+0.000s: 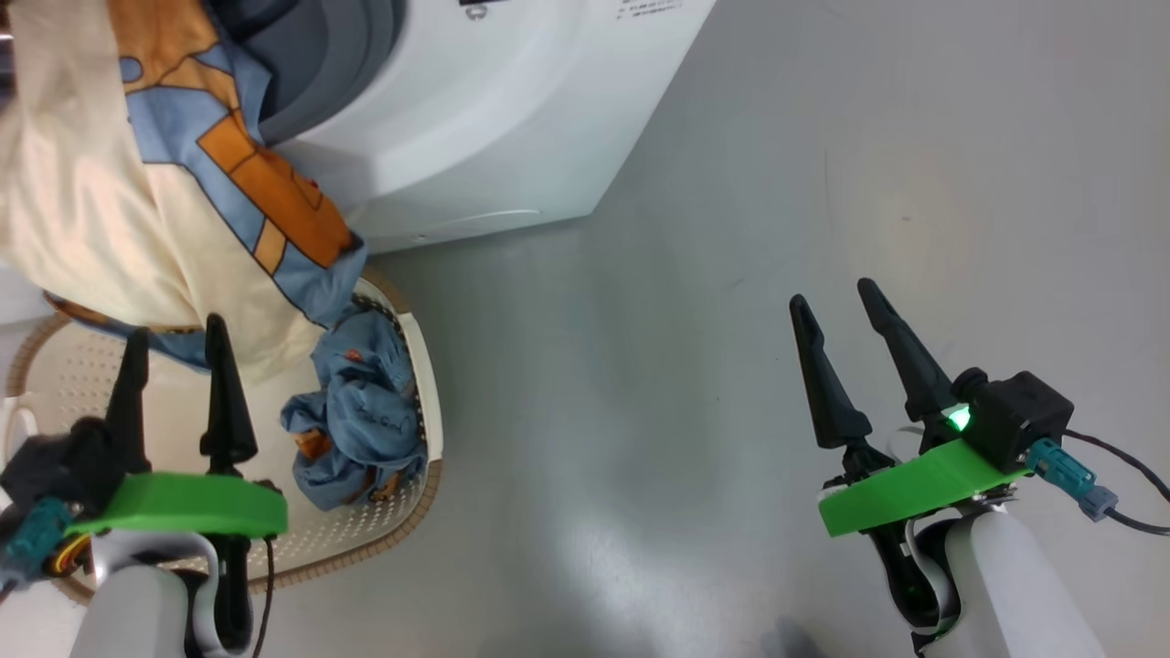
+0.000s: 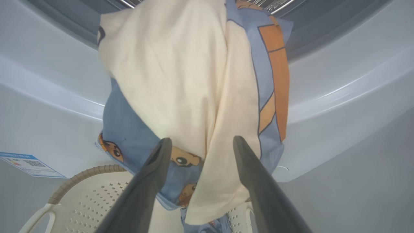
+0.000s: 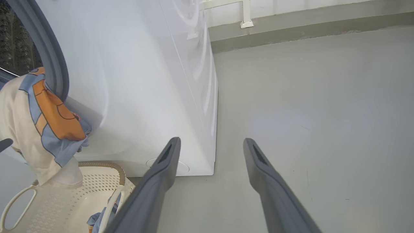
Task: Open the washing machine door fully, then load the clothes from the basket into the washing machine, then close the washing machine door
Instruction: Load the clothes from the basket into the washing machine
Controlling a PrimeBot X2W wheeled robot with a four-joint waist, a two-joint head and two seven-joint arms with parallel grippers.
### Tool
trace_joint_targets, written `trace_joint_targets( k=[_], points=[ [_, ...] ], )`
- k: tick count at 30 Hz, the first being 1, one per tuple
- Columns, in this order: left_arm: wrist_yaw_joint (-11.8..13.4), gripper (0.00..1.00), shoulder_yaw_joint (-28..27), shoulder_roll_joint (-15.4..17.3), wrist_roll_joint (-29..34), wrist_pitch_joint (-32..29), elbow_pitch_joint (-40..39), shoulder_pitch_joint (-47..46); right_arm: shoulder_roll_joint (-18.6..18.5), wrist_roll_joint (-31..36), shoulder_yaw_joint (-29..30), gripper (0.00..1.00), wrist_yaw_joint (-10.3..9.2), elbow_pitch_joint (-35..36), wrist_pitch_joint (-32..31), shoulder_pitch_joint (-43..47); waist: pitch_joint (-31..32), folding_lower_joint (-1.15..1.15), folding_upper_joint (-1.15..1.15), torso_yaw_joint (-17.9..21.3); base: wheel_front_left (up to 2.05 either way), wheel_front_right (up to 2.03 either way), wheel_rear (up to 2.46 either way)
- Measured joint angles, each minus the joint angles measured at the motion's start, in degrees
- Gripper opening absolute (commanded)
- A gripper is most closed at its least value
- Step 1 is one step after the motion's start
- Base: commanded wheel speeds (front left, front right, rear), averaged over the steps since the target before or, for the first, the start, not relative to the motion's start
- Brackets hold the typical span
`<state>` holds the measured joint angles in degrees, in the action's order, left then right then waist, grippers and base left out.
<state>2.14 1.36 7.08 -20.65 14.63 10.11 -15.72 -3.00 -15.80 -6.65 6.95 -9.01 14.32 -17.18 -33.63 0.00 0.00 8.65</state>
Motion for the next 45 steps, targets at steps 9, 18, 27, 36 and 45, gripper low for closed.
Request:
trace_joint_targets(
  k=[9, 18, 27, 36, 45],
  points=[
    [-2.8, 1.00, -0.4, -1.2, -2.4, 0.0, 8.5, -5.7, 0.0, 0.3, 0.2, 1.00, 0.00, 0.6, 0.0, -0.5, -2.9, 0.00, 0.00, 0.1, 0.00, 0.00, 0.00],
    [-6.0, 1.00, -1.9, -1.7, -2.7, 0.0, 10.5, -10.9, 0.0, 1.7, 0.1, 1.00, 0.00, 0.9, 0.0, -0.5, -4.7, 0.00, 0.00, -0.2, 0.00, 0.00, 0.00],
    [-9.0, 1.00, -1.4, -0.3, -5.1, 0.0, 17.2, -18.3, 0.0, 1.7, 0.1, 1.00, 0.00, 1.0, 0.0, -0.7, -5.7, 0.00, 0.00, 0.3, 0.00, 0.00, 0.00],
    [-9.5, 0.00, 0.9, 2.2, -5.5, 0.0, 19.5, -22.9, 0.0, 1.7, 0.2, 1.00, 0.00, 1.0, 0.0, -0.8, -5.9, 0.00, 0.00, 0.3, 0.00, 0.00, 0.00],
    [-9.5, 0.00, 4.8, 2.3, -6.0, 0.0, 16.5, -19.7, 0.0, 1.7, 0.5, 1.00, 0.00, 0.9, 0.0, -0.8, -4.8, 0.00, 0.00, -1.0, 0.00, 0.00, 0.00]
  ],
)
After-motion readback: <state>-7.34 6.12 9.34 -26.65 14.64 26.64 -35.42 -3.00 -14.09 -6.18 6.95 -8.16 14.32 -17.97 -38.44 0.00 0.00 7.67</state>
